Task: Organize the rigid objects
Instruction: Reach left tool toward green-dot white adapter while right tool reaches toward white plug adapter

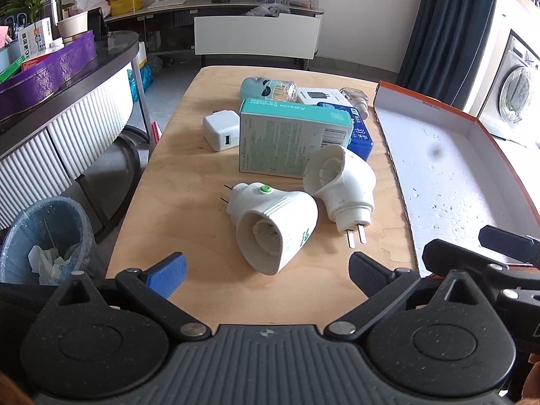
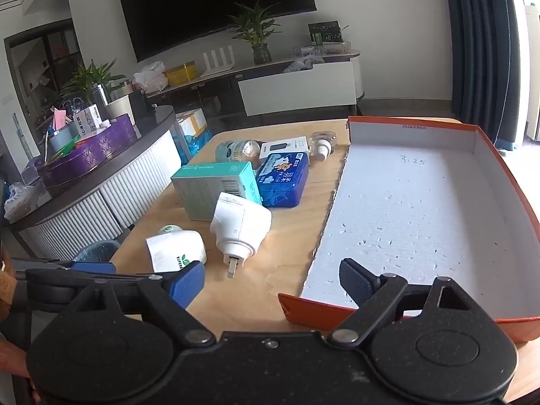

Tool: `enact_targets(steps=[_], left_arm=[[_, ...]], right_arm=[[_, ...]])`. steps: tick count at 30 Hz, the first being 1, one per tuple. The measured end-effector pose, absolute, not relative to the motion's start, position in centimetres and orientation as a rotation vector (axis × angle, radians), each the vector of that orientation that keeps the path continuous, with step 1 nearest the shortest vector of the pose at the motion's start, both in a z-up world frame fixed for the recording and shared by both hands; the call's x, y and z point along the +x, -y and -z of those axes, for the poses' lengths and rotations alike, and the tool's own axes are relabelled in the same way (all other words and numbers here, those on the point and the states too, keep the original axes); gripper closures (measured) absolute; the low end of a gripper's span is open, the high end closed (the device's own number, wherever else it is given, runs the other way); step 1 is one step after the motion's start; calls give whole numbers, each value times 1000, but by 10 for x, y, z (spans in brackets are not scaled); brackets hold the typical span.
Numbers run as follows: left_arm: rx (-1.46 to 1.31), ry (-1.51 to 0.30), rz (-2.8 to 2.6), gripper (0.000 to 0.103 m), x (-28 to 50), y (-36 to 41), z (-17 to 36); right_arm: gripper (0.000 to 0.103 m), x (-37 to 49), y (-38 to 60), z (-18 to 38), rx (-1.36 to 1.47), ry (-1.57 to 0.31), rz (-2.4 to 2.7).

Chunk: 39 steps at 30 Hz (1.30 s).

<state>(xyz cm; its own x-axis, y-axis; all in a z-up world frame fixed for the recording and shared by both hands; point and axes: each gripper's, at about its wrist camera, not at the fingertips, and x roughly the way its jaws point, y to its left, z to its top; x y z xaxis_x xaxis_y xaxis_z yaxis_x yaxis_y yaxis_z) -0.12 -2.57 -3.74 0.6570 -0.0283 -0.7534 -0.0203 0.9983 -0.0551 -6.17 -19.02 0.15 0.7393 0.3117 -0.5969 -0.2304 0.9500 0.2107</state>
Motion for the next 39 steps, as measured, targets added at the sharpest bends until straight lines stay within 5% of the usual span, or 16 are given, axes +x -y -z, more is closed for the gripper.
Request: enact_targets(steps=[39], left_arm=[[-65,-875,29,0,22,12,53]], right_arm=[[1,-37,174,17,81,-704,-307]])
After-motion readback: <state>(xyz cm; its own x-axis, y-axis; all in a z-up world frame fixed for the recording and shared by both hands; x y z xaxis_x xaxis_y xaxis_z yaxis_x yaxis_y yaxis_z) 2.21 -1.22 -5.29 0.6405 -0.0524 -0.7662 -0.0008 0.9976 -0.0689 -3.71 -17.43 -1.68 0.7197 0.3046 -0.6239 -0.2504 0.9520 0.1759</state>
